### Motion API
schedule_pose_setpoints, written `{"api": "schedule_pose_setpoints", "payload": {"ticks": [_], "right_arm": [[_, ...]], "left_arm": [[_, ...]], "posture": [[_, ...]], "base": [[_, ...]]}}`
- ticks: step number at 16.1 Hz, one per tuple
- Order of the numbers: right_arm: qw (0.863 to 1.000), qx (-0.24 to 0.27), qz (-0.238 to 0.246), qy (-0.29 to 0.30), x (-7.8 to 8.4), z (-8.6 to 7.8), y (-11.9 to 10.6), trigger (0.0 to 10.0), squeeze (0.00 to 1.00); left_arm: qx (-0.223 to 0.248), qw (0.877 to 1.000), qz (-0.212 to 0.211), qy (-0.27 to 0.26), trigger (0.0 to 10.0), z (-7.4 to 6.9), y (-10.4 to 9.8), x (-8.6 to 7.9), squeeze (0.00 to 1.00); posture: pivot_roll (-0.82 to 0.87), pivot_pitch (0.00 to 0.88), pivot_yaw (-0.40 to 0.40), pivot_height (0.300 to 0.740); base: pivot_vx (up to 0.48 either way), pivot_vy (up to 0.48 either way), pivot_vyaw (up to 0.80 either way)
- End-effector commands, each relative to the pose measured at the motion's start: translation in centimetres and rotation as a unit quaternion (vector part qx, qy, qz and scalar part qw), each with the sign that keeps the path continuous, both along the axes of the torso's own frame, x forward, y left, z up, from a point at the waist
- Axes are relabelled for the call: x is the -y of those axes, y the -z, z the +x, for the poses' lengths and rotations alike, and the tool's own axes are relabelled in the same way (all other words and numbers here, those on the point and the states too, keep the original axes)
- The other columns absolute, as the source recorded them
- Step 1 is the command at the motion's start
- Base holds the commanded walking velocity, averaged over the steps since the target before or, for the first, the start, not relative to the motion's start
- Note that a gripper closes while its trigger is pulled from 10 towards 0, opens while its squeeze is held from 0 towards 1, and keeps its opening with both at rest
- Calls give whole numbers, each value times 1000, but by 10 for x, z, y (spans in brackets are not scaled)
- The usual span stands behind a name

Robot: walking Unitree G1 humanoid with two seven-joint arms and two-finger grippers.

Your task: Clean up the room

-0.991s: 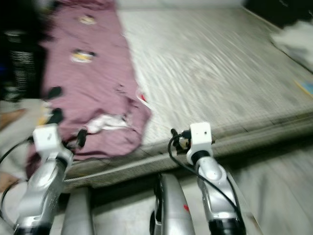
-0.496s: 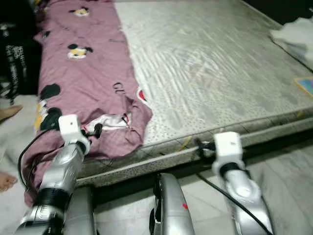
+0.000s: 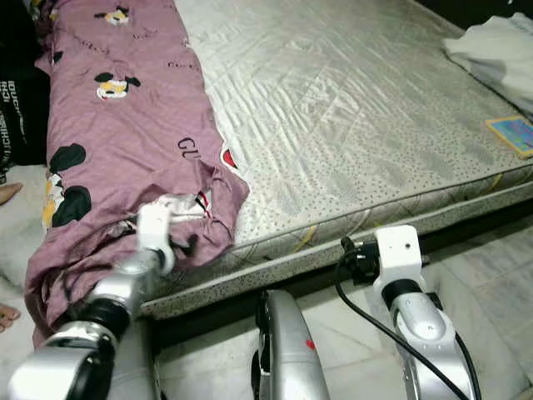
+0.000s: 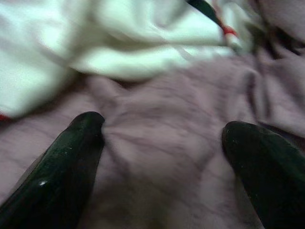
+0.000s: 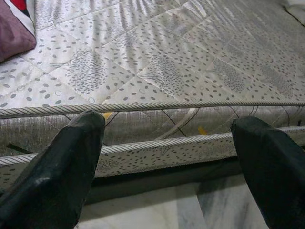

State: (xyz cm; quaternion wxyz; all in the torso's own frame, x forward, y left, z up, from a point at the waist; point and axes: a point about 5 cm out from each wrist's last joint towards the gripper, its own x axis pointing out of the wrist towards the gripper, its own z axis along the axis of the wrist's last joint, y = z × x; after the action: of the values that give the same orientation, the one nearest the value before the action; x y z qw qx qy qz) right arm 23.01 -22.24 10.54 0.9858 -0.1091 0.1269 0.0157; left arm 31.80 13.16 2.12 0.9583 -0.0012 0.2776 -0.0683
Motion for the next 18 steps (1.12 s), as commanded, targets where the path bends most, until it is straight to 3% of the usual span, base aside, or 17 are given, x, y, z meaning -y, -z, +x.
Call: {"api": "schedule_pose_setpoints", "payload": {"ticks": [1, 4, 6, 8, 9, 12, 14, 17, 18], "right_arm": [[1000, 2, 1, -6, -2, 1, -3, 10000, 0], [1000, 1, 3, -5, -2, 6, -3, 10000, 0], [1000, 1, 5, -3, -4, 7, -1, 10000, 0], [1000, 0, 7, 0, -4, 7, 0, 10000, 0], [1000, 0, 8, 2, -5, 8, 1, 10000, 0], [1000, 1, 10, 2, -6, 11, 1, 10000, 0], [1000, 1, 9, 7, -3, 13, 2, 10000, 0], [1000, -1, 7, 7, -5, 16, 4, 10000, 0], [1000, -3, 7, 6, -6, 16, 5, 10000, 0]], "left_arm": [[2, 1000, -8, -8, 10000, -4, 3, 5, 0], [33, 998, -4, -53, 10000, -2, -1, -1, 0], [98, 985, 36, -136, 10000, 2, -17, -29, 0], [144, 971, 66, -177, 10000, 4, -31, -49, 0], [146, 968, 72, -191, 10000, 5, -33, -59, 0], [74, 963, 24, -260, 10000, 3, -22, -87, 0], [111, 952, 14, -284, 10000, 8, -37, -98, 0], [124, 955, 80, -259, 10000, 7, -41, -98, 0], [113, 956, 79, -259, 10000, 7, -38, -100, 0]], "posture": [[-137, 100, -65, 536], [-124, 93, -62, 536], [-112, 90, -52, 536], [-106, 90, -48, 536], [-102, 89, -46, 536], [-101, 87, -45, 536], [-96, 83, -44, 536], [-84, 77, -42, 536], [-82, 76, -43, 536]], "base": [[0, 0, 0], [0, 0, 0], [0, 0, 0], [0, 0, 0], [0, 0, 0], [0, 0, 0], [0, 0, 0], [0, 0, 0], [0, 0, 0]]}}
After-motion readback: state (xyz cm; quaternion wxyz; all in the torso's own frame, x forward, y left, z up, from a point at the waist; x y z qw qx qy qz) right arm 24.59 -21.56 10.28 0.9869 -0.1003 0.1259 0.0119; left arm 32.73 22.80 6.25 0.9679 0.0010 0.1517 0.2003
